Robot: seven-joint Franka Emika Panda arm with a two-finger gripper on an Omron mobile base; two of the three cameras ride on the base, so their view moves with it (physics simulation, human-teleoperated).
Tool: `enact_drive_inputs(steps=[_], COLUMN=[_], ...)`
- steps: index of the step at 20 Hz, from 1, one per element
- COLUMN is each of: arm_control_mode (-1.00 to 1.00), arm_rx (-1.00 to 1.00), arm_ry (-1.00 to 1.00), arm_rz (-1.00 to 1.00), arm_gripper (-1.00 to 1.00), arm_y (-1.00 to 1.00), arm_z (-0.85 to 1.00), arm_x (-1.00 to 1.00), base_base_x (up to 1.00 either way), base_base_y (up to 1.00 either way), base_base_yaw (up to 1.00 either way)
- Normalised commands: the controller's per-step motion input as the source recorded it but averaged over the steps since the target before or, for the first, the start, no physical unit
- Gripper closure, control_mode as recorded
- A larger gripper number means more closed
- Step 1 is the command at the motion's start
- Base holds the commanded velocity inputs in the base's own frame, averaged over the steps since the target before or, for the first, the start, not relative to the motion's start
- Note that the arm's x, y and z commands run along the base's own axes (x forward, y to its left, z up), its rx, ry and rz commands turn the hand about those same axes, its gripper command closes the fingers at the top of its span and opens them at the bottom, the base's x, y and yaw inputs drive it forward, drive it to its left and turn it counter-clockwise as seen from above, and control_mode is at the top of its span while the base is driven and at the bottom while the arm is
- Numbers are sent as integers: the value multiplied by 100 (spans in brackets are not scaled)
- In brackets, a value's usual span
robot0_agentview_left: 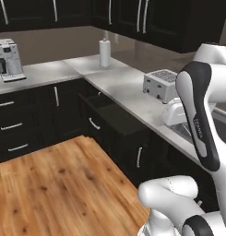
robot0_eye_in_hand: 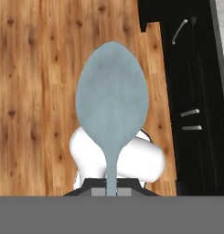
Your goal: Pick up the metallic utensils from the counter and place them in the open drawer. Make sure not to pick up any wooden utensils.
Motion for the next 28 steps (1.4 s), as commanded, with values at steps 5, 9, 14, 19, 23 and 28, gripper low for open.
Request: enact_drive_inputs(steps=[5, 9, 14, 19, 23, 28], arm_control_mode=[100, 100, 100, 100, 100, 100], arm_rx=[0, 0, 0, 0, 0, 0], arm_ry=[0, 0, 0, 0, 0, 0], arm_rz=[0, 0, 0, 0, 0, 0], arm_gripper=[100, 100, 100, 100, 100, 100], arm_y=[0, 0, 0, 0, 0, 0], arm_z=[0, 0, 0, 0, 0, 0], arm_x=[0, 0, 0, 0, 0, 0], base_base_x=[50, 52, 63, 61, 36, 48], base_base_y=[-36, -48, -47, -27, 26, 2], base_base_yaw=[19, 17, 16, 8, 16, 18])
